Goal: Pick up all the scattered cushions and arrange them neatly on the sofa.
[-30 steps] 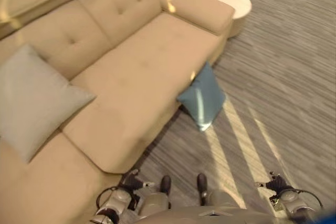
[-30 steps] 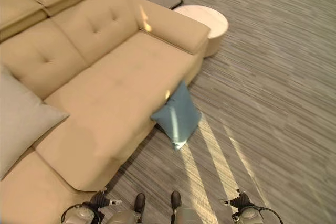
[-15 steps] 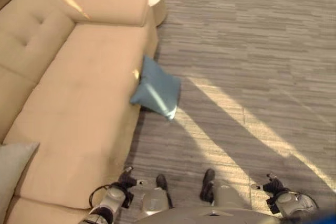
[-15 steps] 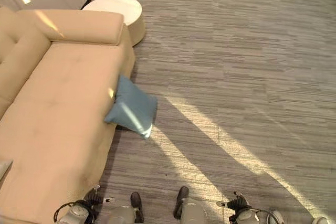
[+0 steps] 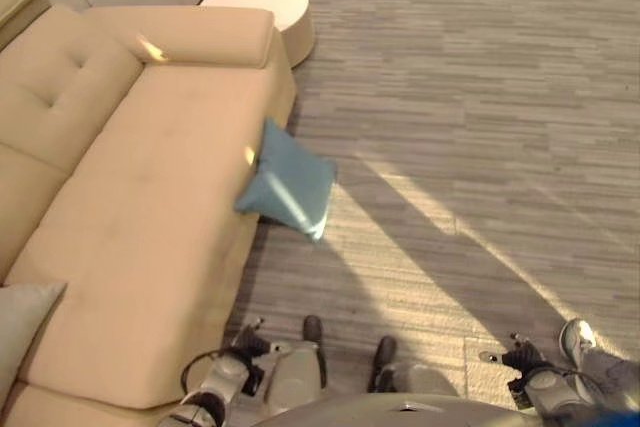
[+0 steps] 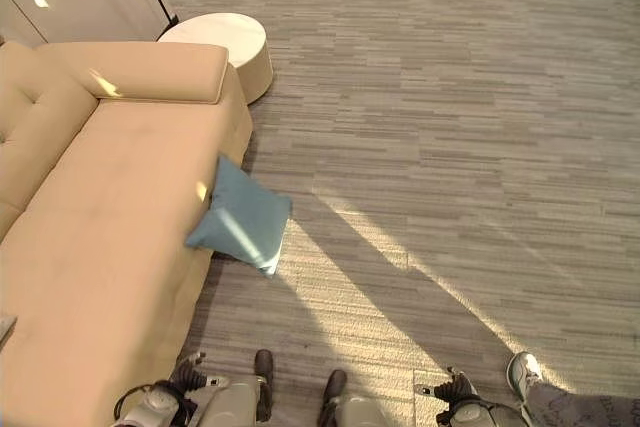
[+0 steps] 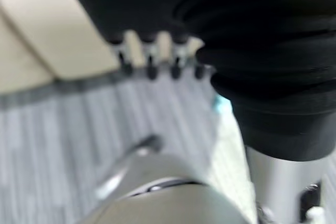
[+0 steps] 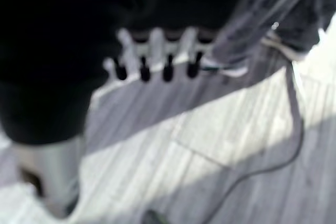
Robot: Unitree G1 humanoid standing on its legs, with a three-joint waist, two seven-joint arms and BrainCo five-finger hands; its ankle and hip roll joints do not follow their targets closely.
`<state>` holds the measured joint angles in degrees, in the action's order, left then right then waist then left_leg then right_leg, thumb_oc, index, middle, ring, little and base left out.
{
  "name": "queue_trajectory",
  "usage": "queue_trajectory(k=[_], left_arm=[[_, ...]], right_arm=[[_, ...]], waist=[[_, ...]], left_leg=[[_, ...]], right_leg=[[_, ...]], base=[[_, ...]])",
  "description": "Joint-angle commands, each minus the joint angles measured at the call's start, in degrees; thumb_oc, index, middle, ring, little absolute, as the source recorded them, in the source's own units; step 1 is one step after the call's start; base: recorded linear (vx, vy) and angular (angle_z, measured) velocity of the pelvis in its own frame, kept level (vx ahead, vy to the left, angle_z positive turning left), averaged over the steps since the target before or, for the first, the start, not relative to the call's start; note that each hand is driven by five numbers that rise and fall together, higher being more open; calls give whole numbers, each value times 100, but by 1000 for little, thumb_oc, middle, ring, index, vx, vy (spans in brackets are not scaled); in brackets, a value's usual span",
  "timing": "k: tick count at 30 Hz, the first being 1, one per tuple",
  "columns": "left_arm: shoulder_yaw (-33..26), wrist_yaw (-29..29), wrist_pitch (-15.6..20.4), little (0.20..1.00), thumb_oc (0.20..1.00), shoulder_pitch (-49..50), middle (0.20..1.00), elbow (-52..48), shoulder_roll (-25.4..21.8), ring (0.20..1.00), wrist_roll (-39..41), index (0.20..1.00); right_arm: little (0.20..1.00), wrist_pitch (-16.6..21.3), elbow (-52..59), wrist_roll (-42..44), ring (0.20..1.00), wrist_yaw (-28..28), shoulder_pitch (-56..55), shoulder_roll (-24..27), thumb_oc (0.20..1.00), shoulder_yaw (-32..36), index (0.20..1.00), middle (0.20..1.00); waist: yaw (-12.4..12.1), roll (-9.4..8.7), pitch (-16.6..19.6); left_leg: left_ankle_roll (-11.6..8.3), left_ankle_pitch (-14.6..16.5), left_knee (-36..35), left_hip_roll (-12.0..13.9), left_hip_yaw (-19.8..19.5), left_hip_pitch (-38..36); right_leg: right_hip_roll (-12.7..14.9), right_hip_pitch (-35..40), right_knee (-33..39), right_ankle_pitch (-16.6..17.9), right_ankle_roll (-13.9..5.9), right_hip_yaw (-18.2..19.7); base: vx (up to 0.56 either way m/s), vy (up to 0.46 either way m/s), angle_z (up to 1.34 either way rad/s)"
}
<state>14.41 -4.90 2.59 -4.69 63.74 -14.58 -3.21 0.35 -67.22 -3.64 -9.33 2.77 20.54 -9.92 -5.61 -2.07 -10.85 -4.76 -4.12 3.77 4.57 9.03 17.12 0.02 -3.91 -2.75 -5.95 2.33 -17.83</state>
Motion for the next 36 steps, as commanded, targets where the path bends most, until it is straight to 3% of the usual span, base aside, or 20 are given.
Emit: queue_trajectory(k=[1, 4, 6, 8, 10, 11, 12, 14, 17, 21, 23, 25, 26, 27, 29, 31, 32, 33, 34, 36], left_arm=[[-135, 0, 7, 1000, 1000, 114, 1000, -49, -101, 1000, 8, 1000], [-157, 11, 0, 1000, 1000, 139, 1000, -55, -141, 1000, -1, 1000], [-186, 9, -30, 1000, 1000, 146, 1000, -165, -246, 1000, 16, 1000], [-199, -19, -32, 1000, 1000, 141, 1000, -188, -315, 1000, 42, 1000], [-219, -51, -17, 1000, 1000, 116, 1000, -206, -319, 1000, 104, 1000], [-252, -96, 10, 1000, 1000, 74, 1000, -219, -306, 1000, 222, 1000], [-283, -121, 35, 1000, 1000, 13, 1000, -183, -266, 1000, 316, 1000], [-292, -124, 60, 1000, 1000, -57, 1000, -155, -217, 1000, 357, 1000], [-297, -109, 85, 1000, 1000, -118, 1000, -161, -181, 1000, 382, 1000], [-335, -110, 112, 1000, 1000, -54, 1000, -118, -100, 1000, 445, 1000], [-343, -96, 111, 1000, 1000, -31, 1000, -130, -35, 1000, 567, 1000], [-269, -69, 97, 1000, 1000, -69, 1000, -282, 18, 1000, 698, 1000], [-230, -60, 107, 1000, 1000, -81, 1000, -442, 29, 1000, 780, 1000], [-232, -60, 106, 1000, 1000, -82, 1000, -442, 25, 1000, 780, 1000], [-171, -61, 112, 1000, 1000, -145, 1000, -519, 42, 1000, 851, 1000], [-42, -47, 103, 1000, 1000, -262, 1000, -520, 92, 1000, 808, 1000], [-40, -47, 103, 1000, 1000, -260, 1000, -520, 94, 1000, 808, 1000], [-16, -11, 98, 1000, 1000, -281, 1000, -542, 89, 1000, 729, 1000], [-51, -6, 89, 1000, 1000, -289, 1000, -552, 65, 1000, 717, 1000], [-59, -6, 81, 1000, 1000, -259, 1000, -580, 50, 1000, 706, 1000]], right_arm=[[1000, 14, 207, -136, 1000, -51, 10, 148, 1000, -134, 1000, 1000], [1000, 33, 255, -201, 1000, -21, 21, 115, 1000, -150, 1000, 1000], [1000, 28, 418, -232, 1000, 33, 104, 106, 1000, -188, 1000, 1000], [1000, 49, 460, -231, 1000, 22, 164, 62, 1000, -253, 1000, 1000], [1000, 58, 487, -207, 1000, 18, 217, 53, 1000, -301, 1000, 1000], [1000, 66, 525, -207, 1000, 26, 281, 66, 1000, -361, 1000, 1000], [1000, 70, 616, -196, 1000, 12, 309, 101, 1000, -397, 1000, 1000], [1000, 61, 690, -163, 1000, -3, 282, 112, 1000, -380, 1000, 1000], [1000, 49, 730, -192, 1000, 11, 259, 122, 1000, -364, 1000, 1000], [1000, 92, 856, -292, 1000, 65, 101, 175, 1000, -407, 1000, 1000], [1000, 122, 851, -283, 1000, 80, 59, 169, 1000, -404, 1000, 1000], [1000, 161, 933, -231, 1000, -4, 39, 212, 1000, -396, 1000, 1000], [1000, 165, 965, -177, 1000, -21, 36, 235, 1000, -414, 1000, 1000], [1000, 165, 964, -177, 1000, -21, 39, 232, 1000, -414, 1000, 1000], [1000, 137, 908, -97, 1000, -77, 59, 225, 1000, -414, 1000, 1000], [1000, 115, 867, 0, 1000, -111, 14, 200, 1000, -367, 1000, 1000], [1000, 116, 868, 1, 1000, -111, 11, 202, 1000, -366, 1000, 1000], [1000, 117, 892, 51, 1000, -129, -73, 183, 1000, -276, 1000, 1000], [1000, 106, 867, 59, 1000, -104, -37, 177, 1000, -263, 1000, 1000], [1000, 87, 899, -21, 1000, -78, -37, 151, 1000, -327, 1000, 1000]], waist=[[-4, -185, 124], [-67, -250, 185], [-3, -329, 84], [21, -288, 13], [43, -246, -43], [110, -223, -104], [243, -253, -195], [389, -276, -269], [511, -279, -293], [598, -353, -187], [598, -339, -112], [588, -354, -200], [565, -359, -255], [584, -376, -237], [568, -371, -311], [605, -302, -224], [603, -301, -226], [669, -235, -126], [684, -244, -99], [646, -226, -97]], left_leg=[[260, 188, 639, -206, 26, 241], [371, 317, 647, -220, 109, 106], [609, 605, 676, -342, 123, -242], [738, 751, 591, -392, 48, -471], [752, 820, 527, -417, -18, -613], [727, 916, 452, -475, -141, -804], [696, 1033, 429, -593, -290, -981], [650, 1217, 423, -705, -515, -1202], [595, 1371, 444, -792, -768, -1356], [552, 1750, 695, -874, -1184, -1636], [404, 1749, 970, -713, -1226, -1618], [227, 1285, 2171, -348, -976, -964], [274, 1104, 2639, -197, -830, -636], [277, 1079, 2629, -219, -840, -609], [294, 999, 2936, 104, -412, -347], [298, 1317, 2221, 328, 314, -246], [302, 1321, 2215, 325, 317, -256], [325, 1119, 1608, 345, 1129, -211], [302, 1071, 1568, 394, 1430, -215], [344, 1070, 1357, 258, 1327, -330]], right_leg=[[442, 750, -153, -266, -841, 365], [641, 635, -604, -220, -951, 368], [924, 81, -1850, 315, -1176, 527], [984, -394, -2468, 487, -1130, 636], [979, -668, -2457, 447, -1047, 606], [941, -916, -1959, 399, -966, 568], [859, -1175, -1184, 611, -974, 658], [740, -1408, -432, 855, -1094, 1000], [681, -1640, 21, 1083, -1201, 1219], [735, -1563, -156, 1295, -1169, 1457], [695, -1444, -310, 1206, -1077, 1428], [748, -1145, -312, 1069, -908, 1167], [721, -1019, -287, 984, -786, 1031], [743, -1039, -280, 995, -788, 1023], [695, -825, -248, 784, -638, 724], [693, -519, -177, 452, -689, 308], [695, -513, -178, 449, -693, 310], [732, -357, -179, 328, -711, -63], [759, -317, -224, 251, -711, -155], [801, -340, -497, 211, -748, -258]], base=[[326, 136, -39], [237, 138, -41], [249, 171, -44], [177, 114, -8], [206, 54, 23], [456, -16, 18], [500, -85, 11], [356, -101, 24], [320, -119, 78], [327, -184, 89], [334, -298, 73], [108, -322, 54], [-1, -220, 75], [13, -188, 129], [69, -189, 97], [221, -129, 71], [294, -69, 112], [184, -19, 89], [244, 12, 103], [225, 133, 81]])
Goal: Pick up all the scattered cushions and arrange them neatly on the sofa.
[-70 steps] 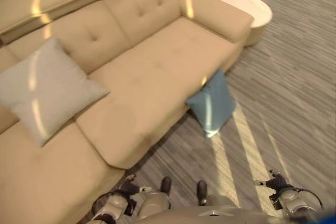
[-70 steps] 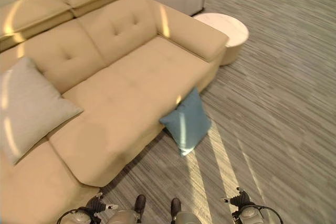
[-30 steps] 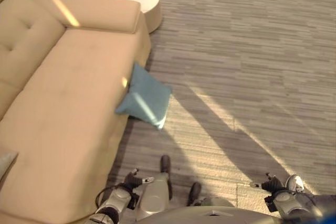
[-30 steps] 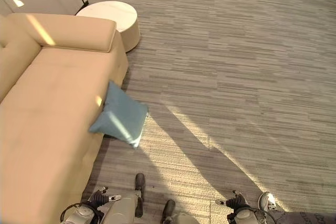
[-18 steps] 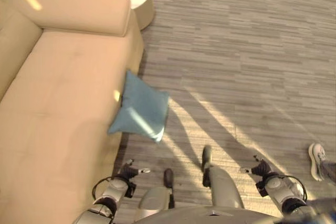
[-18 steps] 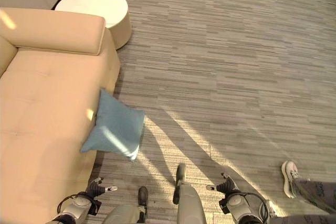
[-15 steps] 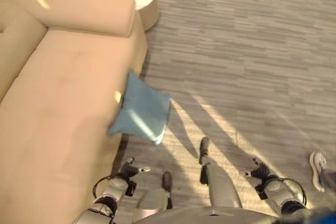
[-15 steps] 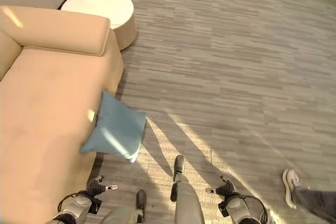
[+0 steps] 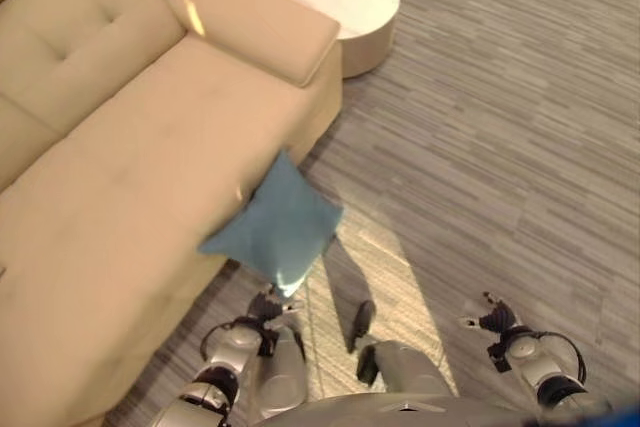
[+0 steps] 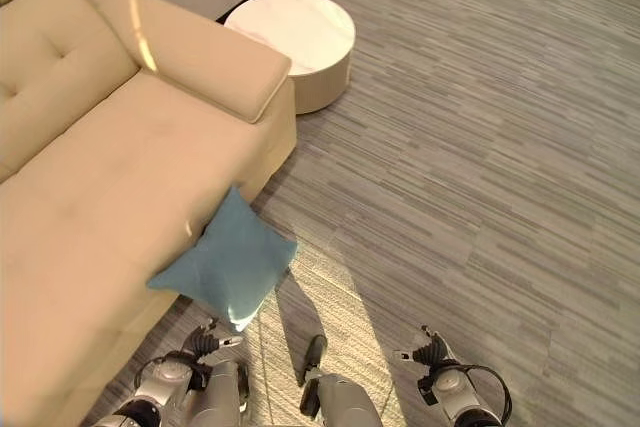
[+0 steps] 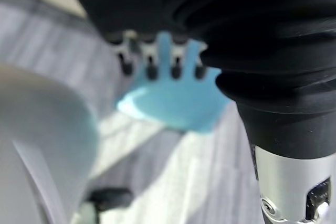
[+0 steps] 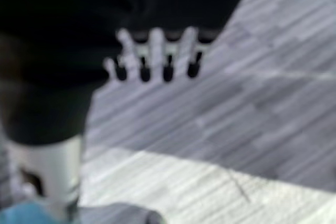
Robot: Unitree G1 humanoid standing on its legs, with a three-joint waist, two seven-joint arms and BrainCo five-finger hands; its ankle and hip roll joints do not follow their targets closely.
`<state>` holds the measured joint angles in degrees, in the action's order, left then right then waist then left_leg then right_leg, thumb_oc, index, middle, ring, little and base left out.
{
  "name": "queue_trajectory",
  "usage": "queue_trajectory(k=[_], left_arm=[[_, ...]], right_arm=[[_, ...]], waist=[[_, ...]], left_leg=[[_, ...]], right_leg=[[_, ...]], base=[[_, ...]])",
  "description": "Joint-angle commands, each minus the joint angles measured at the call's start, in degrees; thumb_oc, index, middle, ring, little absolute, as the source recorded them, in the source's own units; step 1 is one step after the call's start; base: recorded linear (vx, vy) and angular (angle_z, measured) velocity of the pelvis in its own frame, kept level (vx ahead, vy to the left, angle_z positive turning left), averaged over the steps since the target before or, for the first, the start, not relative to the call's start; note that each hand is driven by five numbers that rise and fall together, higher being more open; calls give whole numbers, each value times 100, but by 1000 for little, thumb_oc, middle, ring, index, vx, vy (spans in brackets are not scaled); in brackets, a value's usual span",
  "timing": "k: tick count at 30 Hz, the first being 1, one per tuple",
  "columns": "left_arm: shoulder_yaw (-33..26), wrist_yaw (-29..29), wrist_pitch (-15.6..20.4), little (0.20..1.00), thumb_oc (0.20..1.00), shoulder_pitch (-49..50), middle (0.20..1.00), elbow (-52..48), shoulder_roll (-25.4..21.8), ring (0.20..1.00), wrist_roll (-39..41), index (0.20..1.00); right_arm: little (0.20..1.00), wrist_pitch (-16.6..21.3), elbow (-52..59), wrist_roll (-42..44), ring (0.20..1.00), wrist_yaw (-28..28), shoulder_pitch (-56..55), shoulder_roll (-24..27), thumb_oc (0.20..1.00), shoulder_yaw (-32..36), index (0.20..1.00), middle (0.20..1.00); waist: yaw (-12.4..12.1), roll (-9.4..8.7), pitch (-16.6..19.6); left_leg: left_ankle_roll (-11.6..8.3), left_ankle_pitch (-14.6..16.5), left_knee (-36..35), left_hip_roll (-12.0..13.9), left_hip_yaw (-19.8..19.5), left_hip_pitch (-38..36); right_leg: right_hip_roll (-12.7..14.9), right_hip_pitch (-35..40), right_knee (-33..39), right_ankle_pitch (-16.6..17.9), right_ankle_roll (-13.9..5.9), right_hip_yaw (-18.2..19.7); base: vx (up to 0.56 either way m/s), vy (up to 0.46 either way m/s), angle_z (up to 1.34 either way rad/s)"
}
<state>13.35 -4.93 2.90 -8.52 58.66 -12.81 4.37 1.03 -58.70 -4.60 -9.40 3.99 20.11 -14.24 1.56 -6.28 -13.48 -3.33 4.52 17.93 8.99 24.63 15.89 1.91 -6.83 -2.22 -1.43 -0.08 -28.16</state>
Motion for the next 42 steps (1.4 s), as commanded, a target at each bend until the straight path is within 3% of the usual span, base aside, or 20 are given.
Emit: queue_trajectory(k=[1, 6, 7, 8, 10, 11, 12, 13, 15, 16, 20, 22, 23, 25, 28, 31, 32, 33, 37, 42], left_arm=[[40, 21, 32, 1000, 1000, 187, 1000, -76, -127, 1000, -54, 1000], [-40, 14, 3, 1000, 1000, 334, 1000, -136, -235, 1000, -98, 1000], [-26, -14, -3, 1000, 1000, 310, 1000, -168, -322, 1000, -145, 1000], [-21, -28, 14, 1000, 1000, 314, 1000, -200, -328, 1000, -125, 1000], [-9, -60, 68, 1000, 1000, 281, 1000, -197, -316, 1000, -86, 1000], [-10, -60, 68, 1000, 1000, 281, 1000, -196, -316, 1000, -86, 1000], [-10, -91, 100, 1000, 1000, 244, 1000, -193, -331, 1000, -56, 1000], [-11, -91, 100, 1000, 1000, 242, 1000, -192, -332, 1000, -56, 1000], [5, -116, 142, 1000, 1000, 166, 1000, -74, -334, 1000, -39, 1000], [3, -125, 155, 1000, 1000, 140, 1000, -44, -347, 1000, -33, 1000], [37, -162, 194, 1000, 1000, 70, 1000, 78, -350, 1000, -24, 1000], [35, -167, 190, 1000, 1000, 59, 1000, 150, -335, 1000, -19, 1000], [39, -140, 213, 1000, 1000, 128, 1000, 234, -316, 1000, -1, 1000], [38, -140, 213, 1000, 1000, 127, 1000, 234, -318, 1000, -1, 1000], [-65, -151, 194, 1000, 1000, 205, 1000, 296, -313, 1000, 63, 1000], [-108, -141, 181, 1000, 1000, 164, 1000, 189, -335, 1000, 143, 1000], [-108, -141, 179, 1000, 1000, 166, 1000, 187, -333, 1000, 143, 1000], [-105, -163, 166, 1000, 1000, 121, 1000, 184, -384, 1000, 101, 1000], [-183, -123, 182, 1000, 1000, 231, 1000, 160, -373, 1000, 163, 1000], [-295, -141, 170, 1000, 1000, 299, 1000, 131, -476, 1000, 137, 1000]], right_arm=[[1000, 25, 70, 9, 1000, -46, -158, 163, 1000, 80, 1000, 1000], [1000, 41, 219, -78, 1000, 31, -222, 68, 1000, 47, 1000, 1000], [1000, 54, 346, -67, 1000, 46, -216, 66, 1000, 57, 1000, 1000], [1000, 71, 391, -50, 1000, 39, -206, 78, 1000, 44, 1000, 1000], [1000, 100, 518, -37, 1000, 20, -157, 111, 1000, 6, 1000, 1000], [1000, 100, 518, -37, 1000, 20, -157, 111, 1000, 6, 1000, 1000], [1000, 110, 644, -20, 1000, 16, -106, 174, 1000, -30, 1000, 1000], [1000, 110, 644, -20, 1000, 17, -104, 173, 1000, -30, 1000, 1000], [1000, 133, 785, -40, 1000, 19, -122, 215, 1000, -50, 1000, 1000], [1000, 141, 849, -41, 1000, 19, -116, 232, 1000, -43, 1000, 1000], [1000, 216, 921, 0, 1000, 24, -170, 271, 1000, 37, 1000, 1000], [1000, 242, 905, -5, 1000, 30, -163, 267, 1000, 36, 1000, 1000], [1000, 288, 916, -1, 1000, 78, -193, 270, 1000, 6, 1000, 1000], [1000, 288, 915, -1, 1000, 78, -191, 268, 1000, 5, 1000, 1000], [1000, 335, 1025, 113, 1000, 66, -316, 258, 1000, 42, 1000, 1000], [1000, 326, 1028, 256, 1000, 44, -364, 226, 1000, 109, 1000, 1000], [1000, 327, 1027, 256, 1000, 44, -366, 228, 1000, 109, 1000, 1000], [1000, 279, 945, 256, 1000, 1, -274, 219, 1000, 75, 1000, 1000], [1000, 277, 1028, 208, 1000, 16, -269, 212, 1000, 92, 1000, 1000], [1000, 214, 1080, 72, 1000, 67, -151, 144, 1000, 37, 1000, 1000]], waist=[[-105, 202, 192], [-206, 136, 213], [-158, 137, 127], [-147, 155, 92], [-93, 184, 28], [-91, 185, 27], [-33, 195, -36], [-29, 194, -25], [62, 152, -140], [71, 129, -160], [10, 58, -221], [12, 62, -187], [43, 118, -50], [58, 111, -33], [238, 133, 53], [326, 243, -2], [319, 242, -22], [245, 337, -51], [223, 365, 57], [103, 228, 66]], left_leg=[[263, 242, -280, -320, -436, -340], [464, 296, -713, -655, -767, -658], [573, 173, -809, -763, -1037, -697], [584, 197, -811, -794, -1153, -726], [568, 231, -813, -839, -1435, -765], [568, 233, -810, -838, -1437, -764], [529, 281, -797, -940, -1759, -796], [529, 266, -804, -942, -1761, -780], [426, 329, -726, -1113, -2361, -823], [394, 311, -751, -1162, -2541, -797], [250, 230, -596, -1298, -3115, -563], [187, 148, -680, -1259, -3209, -516], [41, -7, -876, -999, -3292, -475], [43, -31, -891, -1011, -3302, -456], [-106, -108, -676, -520, -2558, -299], [-52, -396, -582, -158, -1664, 8], [-55, -385, -585, -156, -1659, -24], [-89, -702, -952, -180, -1426, 145], [-33, -611, -1172, -350, -1588, 80], [156, -296, -957, -586, -1478, 21]], right_leg=[[689, -37, -779, -278, -545, 693], [965, -166, -1646, -176, -788, 755], [876, -502, -2085, 12, -804, 1301], [782, -631, -2147, -21, -758, 1572], [636, -828, -1871, -57, -692, 2037], [635, -826, -1872, -58, -692, 2035], [577, -1060, -1402, 130, -753, 2560], [578, -1070, -1386, 148, -753, 2557], [498, -1188, -770, 372, -887, 3179], [515, -1257, -653, 441, -924, 3259], [799, -1068, -483, 462, -952, 2851], [786, -1020, -477, 434, -960, 2769], [696, -838, -473, 288, -908, 2590], [710, -854, -463, 300, -912, 2581], [589, -517, -428, 35, -737, 2392], [579, -341, -333, -100, -631, 2021], [577, -316, -336, -111, -630, 2025], [512, -319, -326, -121, -622, 1950], [531, -342, -416, -194, -704, 1980], [772, -364, -611, -170, -809, 2270]], base=[[254, 156, 31], [165, 113, 10], [110, 73, 37], [88, 3, 64], [92, -40, 112], [134, -93, 141], [91, -74, 123], [199, -172, 88], [133, -185, 84], [43, -174, 156], [0, -230, 151], [28, -285, 97], [58, -252, 83], [45, -211, 68], [46, -220, 76], [-27, -106, 105], [35, 61, 91], [84, 112, 81], [169, 149, 1], [177, 186, -37]])
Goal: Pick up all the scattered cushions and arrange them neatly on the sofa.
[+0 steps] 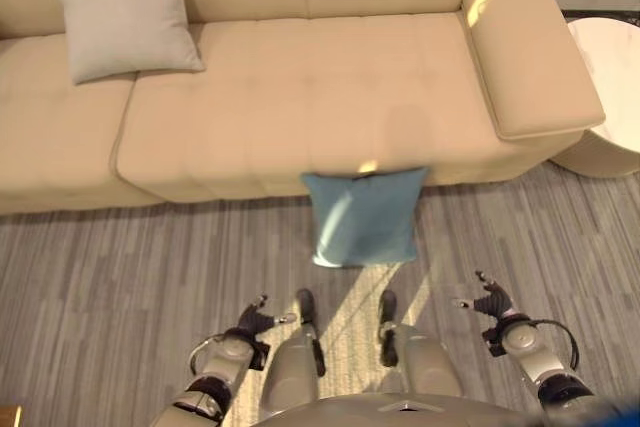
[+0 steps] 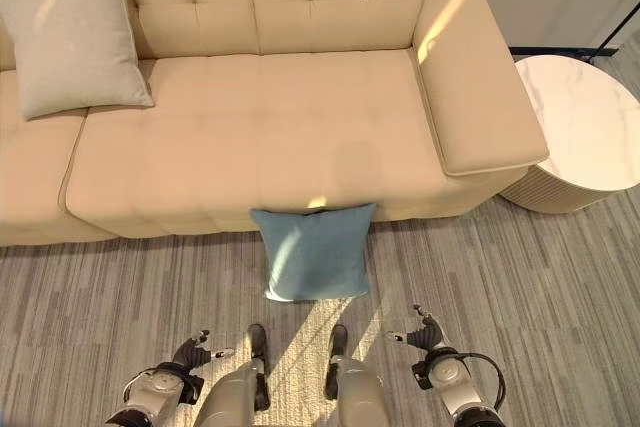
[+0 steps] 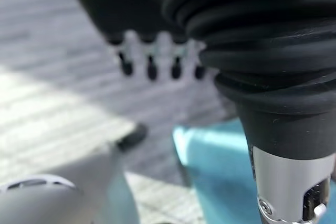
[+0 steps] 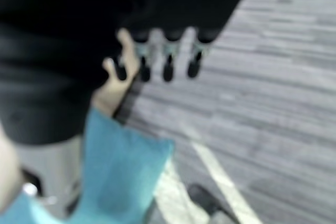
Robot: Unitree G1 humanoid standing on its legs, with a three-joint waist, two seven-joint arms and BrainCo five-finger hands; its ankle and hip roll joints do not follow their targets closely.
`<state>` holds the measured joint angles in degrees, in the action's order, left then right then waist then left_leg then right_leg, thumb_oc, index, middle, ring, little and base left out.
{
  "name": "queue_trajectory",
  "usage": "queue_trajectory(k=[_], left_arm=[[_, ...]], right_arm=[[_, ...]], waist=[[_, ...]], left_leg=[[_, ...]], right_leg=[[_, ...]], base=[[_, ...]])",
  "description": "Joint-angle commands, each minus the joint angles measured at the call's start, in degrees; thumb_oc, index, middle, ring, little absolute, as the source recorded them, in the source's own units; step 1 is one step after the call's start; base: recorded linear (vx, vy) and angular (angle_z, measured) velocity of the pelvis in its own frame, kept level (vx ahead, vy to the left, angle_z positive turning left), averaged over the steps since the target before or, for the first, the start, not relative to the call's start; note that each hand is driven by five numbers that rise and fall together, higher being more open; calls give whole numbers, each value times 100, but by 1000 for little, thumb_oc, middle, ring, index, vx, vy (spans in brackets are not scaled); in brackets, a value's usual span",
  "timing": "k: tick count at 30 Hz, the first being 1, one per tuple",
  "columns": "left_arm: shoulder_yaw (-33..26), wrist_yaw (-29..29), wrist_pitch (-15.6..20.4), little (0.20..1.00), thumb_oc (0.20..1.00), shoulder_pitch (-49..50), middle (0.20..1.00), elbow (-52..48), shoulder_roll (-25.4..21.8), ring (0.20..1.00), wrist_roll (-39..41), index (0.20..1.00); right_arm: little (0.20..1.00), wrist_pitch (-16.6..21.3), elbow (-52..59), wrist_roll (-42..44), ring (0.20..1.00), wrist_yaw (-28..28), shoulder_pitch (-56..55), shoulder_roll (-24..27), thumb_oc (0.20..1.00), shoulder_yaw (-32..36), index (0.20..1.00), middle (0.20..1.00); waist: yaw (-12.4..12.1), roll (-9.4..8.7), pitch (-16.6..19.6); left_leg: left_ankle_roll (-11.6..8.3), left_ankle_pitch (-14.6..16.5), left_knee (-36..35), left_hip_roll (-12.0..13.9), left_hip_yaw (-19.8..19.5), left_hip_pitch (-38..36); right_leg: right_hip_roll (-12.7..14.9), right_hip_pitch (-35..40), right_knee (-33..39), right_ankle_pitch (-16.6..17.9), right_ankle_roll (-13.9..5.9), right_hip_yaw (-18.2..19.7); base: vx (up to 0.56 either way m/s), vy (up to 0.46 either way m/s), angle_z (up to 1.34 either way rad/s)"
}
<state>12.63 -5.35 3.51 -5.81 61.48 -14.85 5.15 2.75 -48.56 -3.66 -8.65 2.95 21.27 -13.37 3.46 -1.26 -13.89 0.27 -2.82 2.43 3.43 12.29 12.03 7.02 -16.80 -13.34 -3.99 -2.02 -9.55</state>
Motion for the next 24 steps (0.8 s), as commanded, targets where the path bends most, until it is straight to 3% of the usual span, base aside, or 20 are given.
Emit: queue_trajectory(k=[1, 7, 11, 13, 24], left_arm=[[-252, -95, 113, 1000, 1000, 35, 1000, -188, -300, 1000, 83, 1000], [-361, -119, 136, 1000, 1000, 110, 1000, -318, -407, 1000, 216, 1000], [-396, -184, 167, 1000, 1000, 67, 1000, -408, -426, 1000, 299, 1000], [-360, -242, 229, 1000, 1000, -40, 1000, -511, -450, 1000, 352, 1000], [-496, -747, 547, 1000, 1000, -709, 1000, -1135, -595, 1000, 1193, 1000]], right_arm=[[1000, 36, 71, -43, 1000, 0, -9, 22, 1000, -66, 1000, 1000], [1000, 54, 229, -61, 1000, 37, 141, -5, 1000, -159, 1000, 1000], [1000, 37, 252, -98, 1000, 10, 245, 24, 1000, -204, 1000, 1000], [1000, 24, 309, -111, 1000, -23, 252, 96, 1000, -182, 1000, 1000], [1000, 159, 402, 269, 1000, -461, 805, 308, 1000, 13, 1000, 1000]], waist=[[-122, -289, 85], [-229, -277, -67], [-229, -237, -143], [-139, -291, -226], [-161, -321, -541]], left_leg=[[-160, 528, 660, -52, -212, 386], [42, 863, 859, -59, -87, 146], [-11, 1029, 872, -31, -161, 28], [-26, 948, 935, -117, -218, 85], [-284, 510, 1024, 60, -498, 1109]], right_leg=[[321, 606, 409, 120, -635, 431], [563, 288, -333, 439, -713, 453], [675, 131, -37, 461, -731, 296], [671, 62, 512, 590, -785, 404], [561, -661, 367, 679, -665, 154]], base=[[121, 149, -32], [106, 95, -38], [109, -34, -18], [19, -72, -14], [-66, -118, 15]])
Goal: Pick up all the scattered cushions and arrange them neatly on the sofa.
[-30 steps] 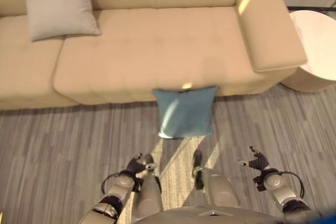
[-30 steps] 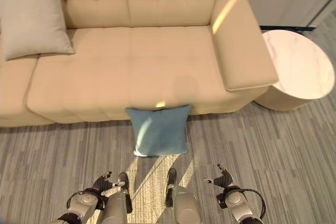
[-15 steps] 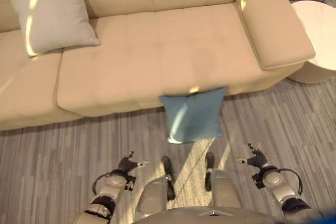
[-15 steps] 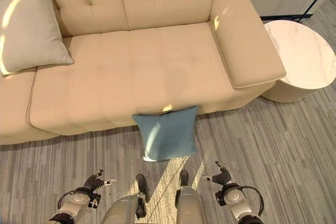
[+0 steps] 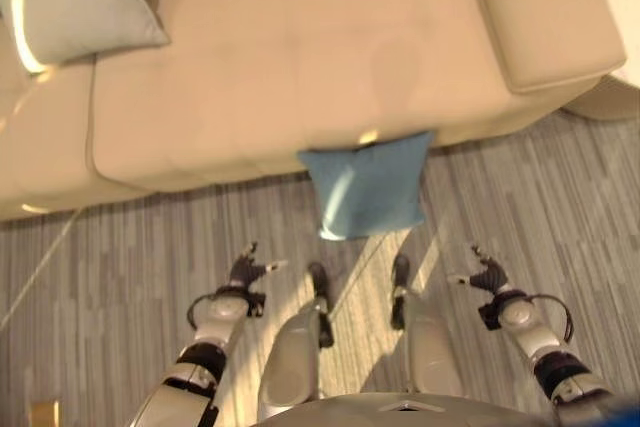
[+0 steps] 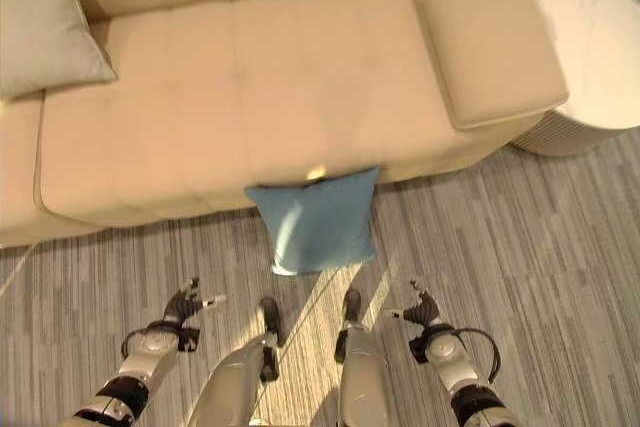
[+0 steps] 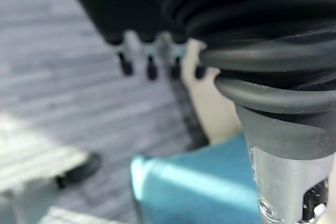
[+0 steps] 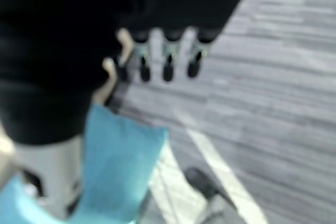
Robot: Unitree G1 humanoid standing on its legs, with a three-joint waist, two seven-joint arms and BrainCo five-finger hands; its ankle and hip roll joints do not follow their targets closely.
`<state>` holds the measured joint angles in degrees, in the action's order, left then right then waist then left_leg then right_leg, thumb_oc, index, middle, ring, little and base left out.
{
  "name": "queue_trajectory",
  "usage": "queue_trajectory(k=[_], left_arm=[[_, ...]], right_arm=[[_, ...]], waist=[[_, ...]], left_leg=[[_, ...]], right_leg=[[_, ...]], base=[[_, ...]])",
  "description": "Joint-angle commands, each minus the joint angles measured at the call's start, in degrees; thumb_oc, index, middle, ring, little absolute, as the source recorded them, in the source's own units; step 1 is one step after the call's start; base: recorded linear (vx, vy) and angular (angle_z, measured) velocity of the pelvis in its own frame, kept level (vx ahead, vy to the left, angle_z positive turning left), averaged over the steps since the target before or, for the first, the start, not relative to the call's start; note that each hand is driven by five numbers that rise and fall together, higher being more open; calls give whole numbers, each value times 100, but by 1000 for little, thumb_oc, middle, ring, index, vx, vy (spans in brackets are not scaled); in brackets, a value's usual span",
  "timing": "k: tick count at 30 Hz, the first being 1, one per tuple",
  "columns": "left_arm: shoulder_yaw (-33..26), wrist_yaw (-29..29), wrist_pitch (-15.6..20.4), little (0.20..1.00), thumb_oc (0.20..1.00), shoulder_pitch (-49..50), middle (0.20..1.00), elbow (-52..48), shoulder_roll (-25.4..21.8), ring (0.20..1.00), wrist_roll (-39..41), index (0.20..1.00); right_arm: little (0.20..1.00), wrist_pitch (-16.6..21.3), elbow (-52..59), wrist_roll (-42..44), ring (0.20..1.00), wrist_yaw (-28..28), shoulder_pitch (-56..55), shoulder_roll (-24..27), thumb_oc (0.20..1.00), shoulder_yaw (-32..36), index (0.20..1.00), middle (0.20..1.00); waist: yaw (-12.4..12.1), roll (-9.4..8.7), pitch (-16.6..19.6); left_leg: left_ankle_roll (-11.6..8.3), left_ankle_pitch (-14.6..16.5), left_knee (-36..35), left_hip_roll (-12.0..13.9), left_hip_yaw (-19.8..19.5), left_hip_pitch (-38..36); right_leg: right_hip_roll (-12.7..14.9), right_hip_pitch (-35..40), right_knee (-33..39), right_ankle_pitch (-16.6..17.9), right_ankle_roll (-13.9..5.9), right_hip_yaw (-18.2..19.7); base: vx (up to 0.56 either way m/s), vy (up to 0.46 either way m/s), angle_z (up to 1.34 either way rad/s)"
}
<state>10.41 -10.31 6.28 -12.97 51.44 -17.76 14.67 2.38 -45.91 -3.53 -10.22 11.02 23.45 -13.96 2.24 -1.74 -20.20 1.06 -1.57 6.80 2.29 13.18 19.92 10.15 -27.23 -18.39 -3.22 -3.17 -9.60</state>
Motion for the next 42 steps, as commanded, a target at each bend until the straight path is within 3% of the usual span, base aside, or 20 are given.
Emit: queue_trajectory(k=[1, 3, 13, 24, 29, 37, 41, 42], left_arm=[[-274, -293, 285, 1000, 1000, -77, 1000, -142, -324, 1000, 307, 1000], [-257, -368, 316, 1000, 1000, -298, 1000, -177, -381, 1000, 403, 1000], [191, -861, 437, 1000, 1000, -2136, 1000, -359, -818, 1000, 749, 1000], [929, -1086, 242, 1000, 1000, -3890, 1000, -365, -969, 1000, 431, 1000], [1104, -1117, 204, 1000, 1000, -4352, 1000, -218, -1001, 1000, 422, 1000], [1096, -1156, 178, 1000, 1000, -4249, 1000, -286, -821, 1000, 391, 1000], [931, -1125, 158, 1000, 1000, -4048, 1000, -354, -797, 1000, 405, 1000], [858, -1087, 208, 1000, 1000, -3599, 1000, -660, -580, 1000, 422, 1000]], right_arm=[[1000, 208, 123, 321, 1000, -362, 74, 117, 1000, 106, 1000, 1000], [1000, 243, 49, 451, 1000, -485, 295, 198, 1000, 162, 1000, 1000], [1000, 352, -468, 1367, 1000, -1077, 2077, 871, 1000, 218, 1000, 1000], [1000, 411, -763, 1952, 1000, -1433, 3652, 1328, 1000, -62, 1000, 1000], [1000, 399, -934, 2074, 1000, -1400, 4032, 1421, 1000, -257, 1000, 1000], [1000, 409, -791, 1911, 1000, -1373, 3783, 1312, 1000, -187, 1000, 1000], [1000, 394, -835, 1868, 1000, -1339, 3634, 1276, 1000, -85, 1000, 1000], [1000, 390, -500, 1780, 1000, -1316, 3197, 1112, 1000, 47, 1000, 1000]], waist=[[-31, -273, 48], [-33, -224, 17], [-41, -69, -311], [14, 109, -415], [43, 145, -424], [73, 140, -310], [79, 109, -301], [64, 61, -260]], left_leg=[[-378, 355, 613, 182, -606, 429], [-464, 457, 661, 235, -687, 558], [-561, 333, 1237, 341, -964, 2203], [-496, 475, 1991, 302, -1207, 3824], [-488, 422, 1918, 284, -1217, 4044], [-481, 295, 1568, 183, -1228, 3890], [-532, 247, 1327, 120, -1224, 3579], [-574, 224, 1102, 94, -1198, 2992]], right_leg=[[242, 272, 809, 599, -534, 137], [205, 104, 635, 423, -560, 144], [309, -1516, -404, 175, -487, 100], [374, -3153, -1442, -151, -382, 331], [388, -3414, -1433, -140, -400, 399], [318, -3373, -1227, -50, -421, 418], [281, -3056, -896, 125, -484, 406], [269, -2490, -653, 188, -504, 282]], base=[[-75, -69, 6], [5, -64, 13], [-71, -25, 21], [-15, 1, 11], [6, 12, 2], [4, 2, 0], [-30, 5, 0], [-6, -30, -3]])
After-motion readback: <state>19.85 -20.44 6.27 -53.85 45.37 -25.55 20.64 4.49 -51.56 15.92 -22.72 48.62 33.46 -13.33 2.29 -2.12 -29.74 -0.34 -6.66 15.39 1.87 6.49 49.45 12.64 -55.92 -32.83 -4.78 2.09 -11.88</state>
